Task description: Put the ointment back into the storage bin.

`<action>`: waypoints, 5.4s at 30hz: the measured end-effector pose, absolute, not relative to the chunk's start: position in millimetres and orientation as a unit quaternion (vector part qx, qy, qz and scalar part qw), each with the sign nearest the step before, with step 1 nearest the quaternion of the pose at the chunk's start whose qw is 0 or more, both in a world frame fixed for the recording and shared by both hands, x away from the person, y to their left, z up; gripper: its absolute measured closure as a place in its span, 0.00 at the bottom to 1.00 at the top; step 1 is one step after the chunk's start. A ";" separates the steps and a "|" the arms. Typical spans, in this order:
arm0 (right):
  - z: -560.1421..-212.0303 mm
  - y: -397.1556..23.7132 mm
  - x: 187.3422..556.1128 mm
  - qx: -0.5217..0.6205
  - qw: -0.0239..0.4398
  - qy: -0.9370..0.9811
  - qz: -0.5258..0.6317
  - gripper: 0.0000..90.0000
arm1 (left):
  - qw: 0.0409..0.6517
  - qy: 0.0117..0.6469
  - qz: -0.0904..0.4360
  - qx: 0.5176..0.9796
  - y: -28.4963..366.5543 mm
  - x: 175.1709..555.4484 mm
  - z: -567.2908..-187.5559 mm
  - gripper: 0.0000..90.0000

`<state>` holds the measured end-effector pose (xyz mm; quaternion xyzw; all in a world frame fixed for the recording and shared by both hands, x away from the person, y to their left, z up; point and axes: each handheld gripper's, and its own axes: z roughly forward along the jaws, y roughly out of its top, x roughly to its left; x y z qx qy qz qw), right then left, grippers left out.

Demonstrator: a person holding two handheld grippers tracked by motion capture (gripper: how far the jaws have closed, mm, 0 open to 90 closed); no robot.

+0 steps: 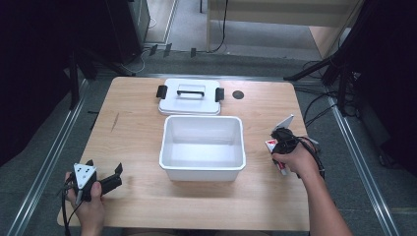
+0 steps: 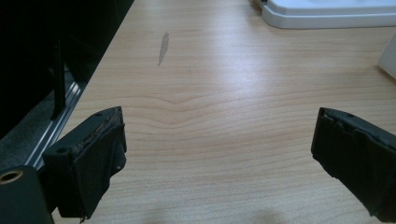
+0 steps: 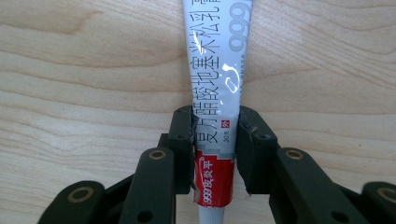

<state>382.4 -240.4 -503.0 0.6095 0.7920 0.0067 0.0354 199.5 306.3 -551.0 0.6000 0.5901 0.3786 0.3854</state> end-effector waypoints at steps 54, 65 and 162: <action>-414.5 -214.2 390.1 0.573 0.015 0.817 0.056 0.80 | 0.384 0.591 0.379 0.600 306.3 199.6 -551.0 0.04; -389.2 -195.3 391.6 0.557 0.024 0.828 0.068 0.80 | 0.385 0.592 0.378 0.599 306.4 199.6 -551.0 0.04; -418.8 -72.1 362.4 0.079 0.005 0.992 0.102 0.80 | 0.387 0.590 0.376 0.601 306.8 200.0 -551.0 0.04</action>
